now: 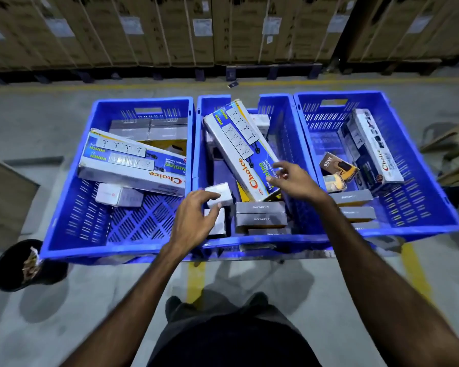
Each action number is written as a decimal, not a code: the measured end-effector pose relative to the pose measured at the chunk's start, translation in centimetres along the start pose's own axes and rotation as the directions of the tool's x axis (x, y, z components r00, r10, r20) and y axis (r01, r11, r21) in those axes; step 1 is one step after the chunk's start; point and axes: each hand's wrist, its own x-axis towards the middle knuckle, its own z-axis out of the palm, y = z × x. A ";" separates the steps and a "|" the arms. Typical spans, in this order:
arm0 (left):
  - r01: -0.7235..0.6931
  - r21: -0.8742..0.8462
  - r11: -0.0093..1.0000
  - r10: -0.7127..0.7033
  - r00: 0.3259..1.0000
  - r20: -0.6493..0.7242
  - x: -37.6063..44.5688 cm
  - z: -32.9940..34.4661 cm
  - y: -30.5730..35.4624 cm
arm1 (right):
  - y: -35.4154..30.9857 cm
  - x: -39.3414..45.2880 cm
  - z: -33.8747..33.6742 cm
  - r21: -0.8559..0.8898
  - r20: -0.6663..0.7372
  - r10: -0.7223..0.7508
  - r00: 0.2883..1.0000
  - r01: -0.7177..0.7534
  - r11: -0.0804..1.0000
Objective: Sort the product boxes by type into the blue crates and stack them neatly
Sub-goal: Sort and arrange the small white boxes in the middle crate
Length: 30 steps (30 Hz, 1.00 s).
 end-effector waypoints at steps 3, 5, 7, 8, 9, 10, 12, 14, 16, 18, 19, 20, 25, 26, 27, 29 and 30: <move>0.000 -0.002 1.000 0.000 1.000 -0.030 -0.9 0.6 -0.4 | -0.8 3.9 -0.9 -0.021 0.006 -0.001 1.000 0.001 1.000; 0.004 -0.007 1.000 -0.005 0.999 -0.051 -1.0 1.0 -0.6 | -0.8 6.4 -1.0 -0.007 -0.021 0.008 1.000 -0.008 1.000; 0.006 -0.012 1.000 -0.007 0.997 -0.072 -1.0 1.1 -0.6 | -0.5 8.0 -0.9 -0.010 0.007 0.049 0.999 -0.049 0.999; 0.005 -0.007 1.000 -0.006 0.997 -0.076 -1.0 1.1 -0.5 | -0.2 8.7 -0.6 0.028 0.048 0.079 0.996 -0.080 0.996; 0.000 0.000 1.000 0.000 0.997 -0.080 -1.0 1.2 -0.5 | 0.1 8.9 -0.3 0.073 0.092 0.106 0.990 -0.113 0.991; -0.005 0.008 1.000 0.005 0.997 -0.082 -1.0 1.3 -0.6 | 0.3 9.0 0.0 0.106 0.130 0.117 0.985 -0.131 0.986; -0.015 0.030 0.999 0.018 0.996 -0.085 -1.1 1.5 -0.6 | 0.8 9.0 0.4 0.107 0.163 0.123 0.979 -0.142 0.984; -0.022 0.047 0.999 0.027 0.995 -0.096 -1.1 1.6 -0.6 | 1.2 9.1 0.6 0.125 0.161 0.135 0.978 -0.156 0.980; -0.020 0.050 0.999 0.025 0.994 -0.107 -1.1 1.6 -0.4 | 1.3 9.0 0.6 0.168 0.190 0.142 0.971 -0.175 0.970; -0.017 0.045 0.999 0.021 0.995 -0.102 -1.0 1.6 -0.4 | 1.0 8.6 0.5 0.188 0.212 0.153 0.965 -0.194 0.963; -0.014 0.040 0.999 0.017 0.996 -0.093 -1.0 1.6 -0.4 | 0.6 8.1 0.4 0.202 0.184 0.148 0.972 -0.184 0.962; -0.009 0.035 0.999 0.012 0.997 -0.082 -1.0 1.5 -0.4 | 0.4 7.7 0.3 0.224 0.119 0.141 0.983 -0.165 0.961; -0.096 0.033 0.995 0.096 0.995 -0.007 0.0 1.1 0.9 | -1.2 2.4 -2.2 0.345 -0.234 0.157 0.959 -0.069 0.936; -0.119 0.007 0.993 0.119 0.993 0.023 0.5 1.2 1.4 | -1.1 0.9 -2.9 0.389 -0.267 0.168 0.949 -0.053 0.920; -0.122 -0.029 0.992 0.124 0.991 0.057 1.0 1.5 1.6 | -1.0 -0.7 -3.5 0.430 -0.277 0.184 0.943 -0.050 0.902; -0.109 -0.090 0.990 0.121 0.982 0.142 2.1 2.3 2.1 | 0.0 -3.7 -4.9 0.497 -0.309 0.228 0.923 -0.048 0.867; -0.105 -0.106 0.989 0.122 0.978 0.170 2.4 2.8 2.3 | 0.6 -5.1 -5.7 0.507 -0.352 0.250 0.902 -0.041 0.861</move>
